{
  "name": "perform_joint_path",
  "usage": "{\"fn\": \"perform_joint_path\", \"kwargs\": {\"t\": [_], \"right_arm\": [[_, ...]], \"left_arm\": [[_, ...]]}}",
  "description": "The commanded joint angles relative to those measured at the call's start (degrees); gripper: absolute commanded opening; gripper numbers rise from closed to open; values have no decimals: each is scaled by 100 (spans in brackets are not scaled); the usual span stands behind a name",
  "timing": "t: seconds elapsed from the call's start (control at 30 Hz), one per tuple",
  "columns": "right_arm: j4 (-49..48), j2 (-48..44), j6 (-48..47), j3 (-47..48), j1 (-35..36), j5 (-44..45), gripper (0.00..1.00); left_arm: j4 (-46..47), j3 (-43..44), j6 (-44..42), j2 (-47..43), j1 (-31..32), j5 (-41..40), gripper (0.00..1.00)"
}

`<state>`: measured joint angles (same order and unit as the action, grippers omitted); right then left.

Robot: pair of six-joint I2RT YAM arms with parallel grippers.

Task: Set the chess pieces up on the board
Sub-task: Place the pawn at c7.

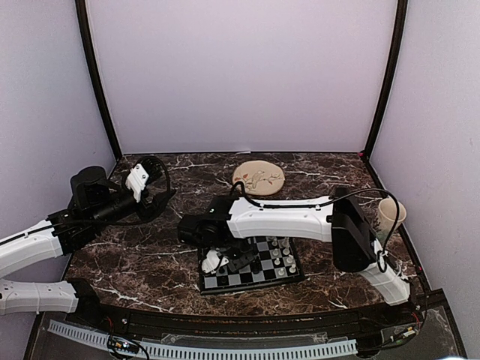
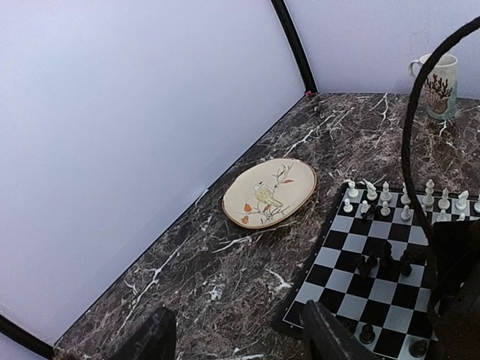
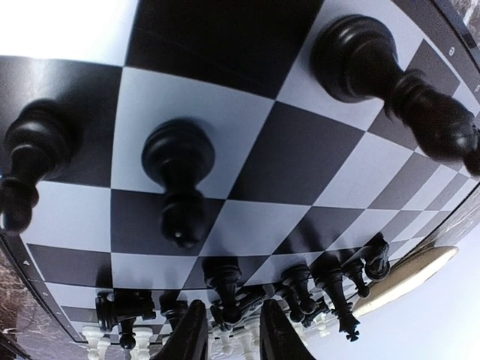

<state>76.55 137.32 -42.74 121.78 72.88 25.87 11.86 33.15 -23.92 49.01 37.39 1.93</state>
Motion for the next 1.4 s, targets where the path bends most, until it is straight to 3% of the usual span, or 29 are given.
{"fn": "perform_joint_path", "kwargs": {"t": [0.0, 0.17, 0.3, 0.43, 0.5, 0.67, 0.87, 1.37], "right_arm": [[122, -143, 63, 234, 47, -278, 25], [-20, -685, 14, 284, -152, -1187, 29], [-421, -1218, -35, 25, -731, -2502, 29], [-1350, -1950, 108, -965, -1651, -4204, 30], [-1803, -2229, 317, -1475, -1892, -4639, 30], [-3091, -2732, 712, -2758, -1953, -4629, 29], [-3461, -2642, 923, -3208, -1896, -4607, 28], [-3488, -2019, 827, -3129, -1277, -3429, 32]], "left_arm": [[129, -94, 96, -33, -23, 97, 60], [192, -92, 236, 56, -22, 39, 62], [219, -19, 647, 202, -23, -342, 67], [68, 171, 974, 400, -40, -579, 69], [17, 227, 1021, 485, -67, -532, 69], [-134, 341, 1043, 541, -115, -446, 69], [-165, 334, 1012, 410, -126, -321, 69], [-258, 375, 1028, 373, -126, -67, 69]]}}
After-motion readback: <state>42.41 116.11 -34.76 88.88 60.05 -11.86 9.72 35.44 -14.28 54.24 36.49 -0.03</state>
